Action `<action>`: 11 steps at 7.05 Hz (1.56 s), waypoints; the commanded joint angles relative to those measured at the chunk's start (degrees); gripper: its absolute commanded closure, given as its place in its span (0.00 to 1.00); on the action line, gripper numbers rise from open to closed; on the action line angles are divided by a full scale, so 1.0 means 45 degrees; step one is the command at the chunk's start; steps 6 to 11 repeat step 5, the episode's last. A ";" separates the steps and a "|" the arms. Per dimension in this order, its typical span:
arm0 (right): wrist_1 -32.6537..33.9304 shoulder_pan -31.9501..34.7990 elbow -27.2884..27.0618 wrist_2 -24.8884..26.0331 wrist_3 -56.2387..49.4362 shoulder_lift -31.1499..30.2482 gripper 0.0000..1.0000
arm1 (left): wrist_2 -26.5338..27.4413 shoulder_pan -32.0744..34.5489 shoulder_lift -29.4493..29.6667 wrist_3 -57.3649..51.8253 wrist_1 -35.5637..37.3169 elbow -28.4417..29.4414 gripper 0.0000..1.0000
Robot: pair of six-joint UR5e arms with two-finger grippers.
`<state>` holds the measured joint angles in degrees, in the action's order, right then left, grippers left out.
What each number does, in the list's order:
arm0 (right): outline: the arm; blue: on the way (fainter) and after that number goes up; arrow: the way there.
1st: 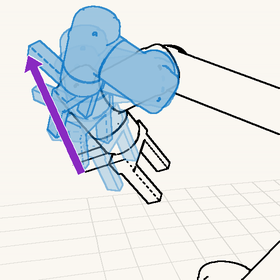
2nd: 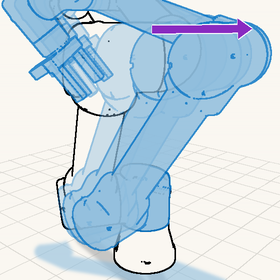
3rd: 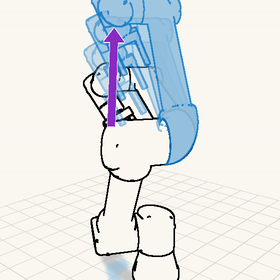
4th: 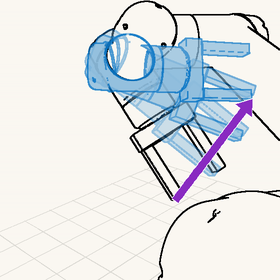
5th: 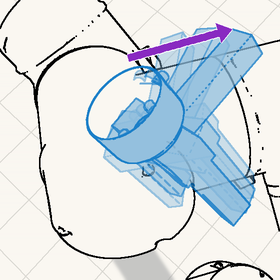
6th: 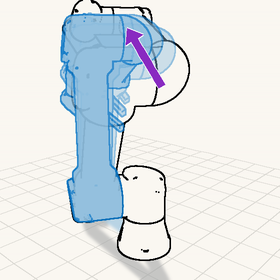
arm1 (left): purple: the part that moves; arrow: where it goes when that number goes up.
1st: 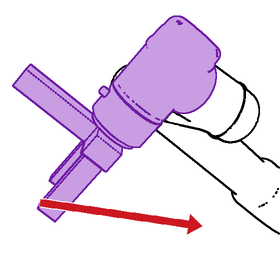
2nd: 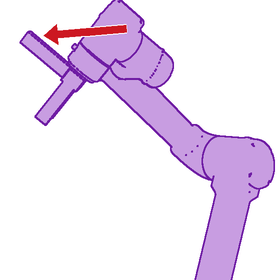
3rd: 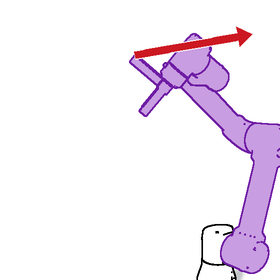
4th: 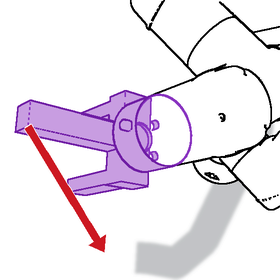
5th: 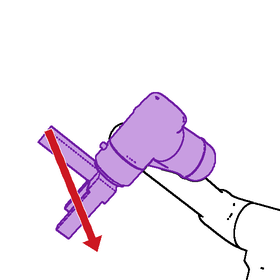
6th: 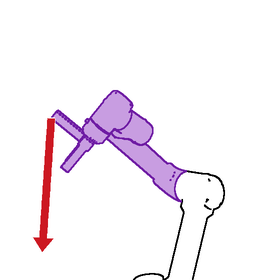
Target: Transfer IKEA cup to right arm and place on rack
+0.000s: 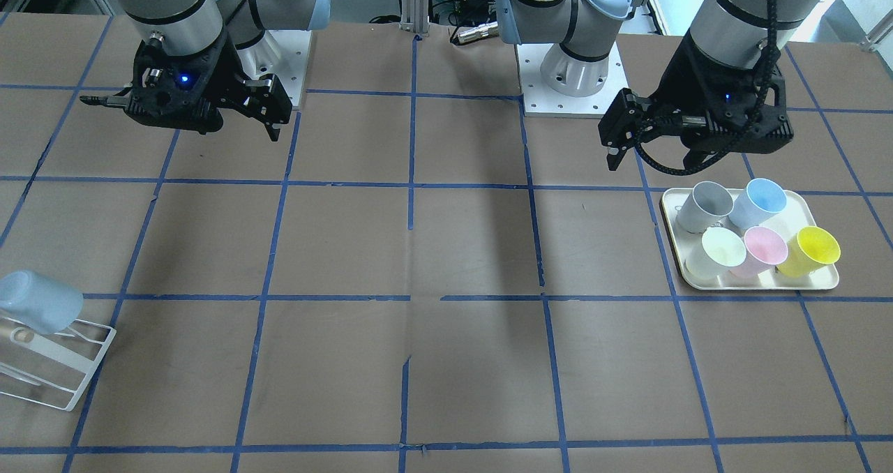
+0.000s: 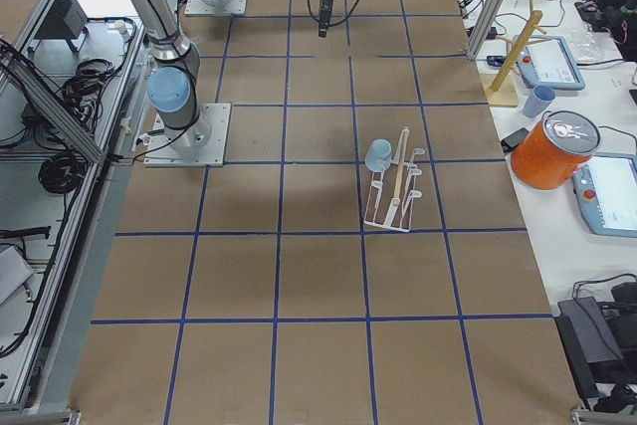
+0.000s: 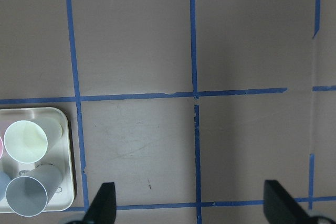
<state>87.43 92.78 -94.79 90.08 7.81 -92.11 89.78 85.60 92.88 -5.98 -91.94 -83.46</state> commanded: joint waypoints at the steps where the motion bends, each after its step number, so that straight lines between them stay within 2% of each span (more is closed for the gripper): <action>1: -0.0073 -0.0421 0.0049 0.0041 -0.0037 0.0021 0.00 | 0.0010 0.0000 -0.0014 -0.0019 -0.0019 -0.0027 0.00; 11: -0.0484 -0.0716 0.0147 -0.0096 -0.0174 -0.0116 0.00 | -0.0029 0.0000 -0.0034 -0.0020 0.0001 -0.0066 0.00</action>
